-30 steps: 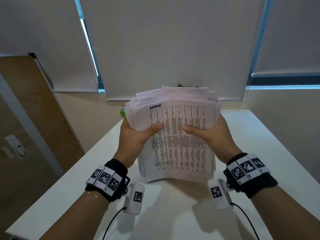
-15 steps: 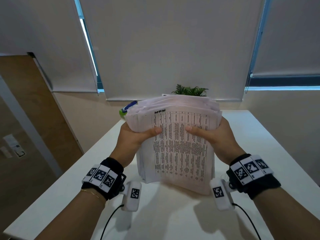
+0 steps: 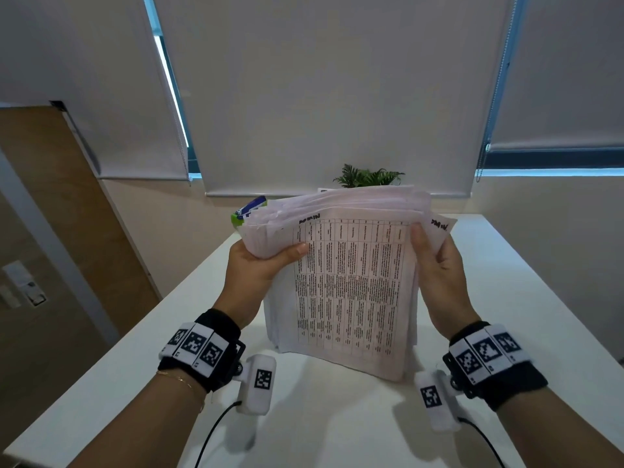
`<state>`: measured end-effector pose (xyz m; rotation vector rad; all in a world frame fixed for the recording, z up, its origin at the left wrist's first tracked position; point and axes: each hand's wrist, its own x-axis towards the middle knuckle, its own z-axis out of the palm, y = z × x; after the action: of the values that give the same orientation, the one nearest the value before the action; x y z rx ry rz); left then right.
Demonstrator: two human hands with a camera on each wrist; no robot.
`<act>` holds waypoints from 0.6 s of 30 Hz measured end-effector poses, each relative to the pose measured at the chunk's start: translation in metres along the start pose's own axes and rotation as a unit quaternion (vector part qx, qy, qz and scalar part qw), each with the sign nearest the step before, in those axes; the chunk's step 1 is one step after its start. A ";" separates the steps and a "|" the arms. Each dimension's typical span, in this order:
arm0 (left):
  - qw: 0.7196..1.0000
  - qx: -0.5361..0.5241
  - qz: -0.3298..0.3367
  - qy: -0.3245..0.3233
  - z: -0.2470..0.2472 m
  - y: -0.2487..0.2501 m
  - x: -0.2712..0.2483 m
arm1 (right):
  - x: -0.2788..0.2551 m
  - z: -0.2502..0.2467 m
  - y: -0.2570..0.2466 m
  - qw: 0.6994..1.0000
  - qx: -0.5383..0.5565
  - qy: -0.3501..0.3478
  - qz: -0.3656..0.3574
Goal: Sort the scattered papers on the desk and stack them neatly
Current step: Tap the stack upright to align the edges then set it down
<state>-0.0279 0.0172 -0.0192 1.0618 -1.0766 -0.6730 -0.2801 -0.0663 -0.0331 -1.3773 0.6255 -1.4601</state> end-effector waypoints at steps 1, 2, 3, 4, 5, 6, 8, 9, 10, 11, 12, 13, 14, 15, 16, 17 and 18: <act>1.000 -0.002 -0.002 -0.004 -0.001 0.000 0.001 | 0.000 0.000 -0.001 1.000 -0.003 -0.018 0.006; 1.000 -0.004 -0.004 -0.010 -0.001 -0.001 0.002 | 0.002 0.000 -0.001 0.999 -0.013 -0.034 0.007; 1.000 -0.006 -0.007 -0.017 -0.002 -0.001 0.003 | 0.003 -0.001 -0.002 0.998 -0.026 -0.051 0.005; 1.000 -0.007 -0.010 -0.024 -0.002 0.000 0.004 | 0.005 -0.001 -0.002 0.997 -0.040 -0.067 0.002; 0.999 -0.008 -0.011 -0.029 -0.003 0.000 0.005 | 0.006 0.000 -0.004 0.996 -0.050 -0.078 0.001; 0.999 -0.008 -0.013 -0.032 -0.002 0.000 0.005 | 0.008 0.000 -0.005 0.995 -0.054 -0.081 -0.001; 0.999 -0.008 -0.015 -0.028 -0.002 0.002 0.005 | 0.012 0.002 -0.007 0.997 -0.047 -0.066 0.003; 1.000 -0.011 -0.015 -0.020 -0.002 0.002 0.005 | 0.014 0.003 -0.007 0.998 -0.030 -0.056 0.012; 1.000 -0.018 -0.017 -0.009 -0.002 0.002 0.005 | 0.015 0.003 -0.007 0.999 -0.003 -0.045 0.026; 0.999 -0.025 -0.020 0.003 -0.002 0.002 0.005 | 0.016 0.001 -0.007 0.998 0.024 -0.031 0.044; 0.999 -0.031 -0.022 0.013 -0.002 0.002 0.005 | 0.018 -0.001 -0.005 0.997 0.043 -0.018 0.061; 0.999 -0.034 -0.024 0.020 -0.003 0.002 0.006 | 0.019 -0.004 -0.003 0.996 0.057 -0.011 0.070; 0.999 -0.035 -0.026 0.022 -0.003 0.002 0.006 | 0.018 -0.006 -0.002 0.996 0.062 -0.013 0.068; 0.999 -0.033 -0.027 0.020 -0.002 0.003 0.006 | 0.018 -0.008 -0.001 0.996 0.061 -0.016 0.062; 0.999 -0.031 -0.028 0.016 -0.002 0.003 0.006 | 0.017 -0.010 0.001 0.997 0.058 -0.017 0.056; 0.999 -0.029 -0.028 0.012 -0.002 0.003 0.007 | 0.016 -0.011 0.000 0.997 0.061 -0.015 0.053; 0.999 -0.027 -0.028 0.007 -0.002 0.003 0.006 | 0.015 -0.012 -0.001 0.996 0.070 -0.010 0.054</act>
<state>-0.0234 0.0136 -0.0144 1.0519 -1.0138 -0.7344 -0.2892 -0.0826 -0.0283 -1.2307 0.5654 -1.3761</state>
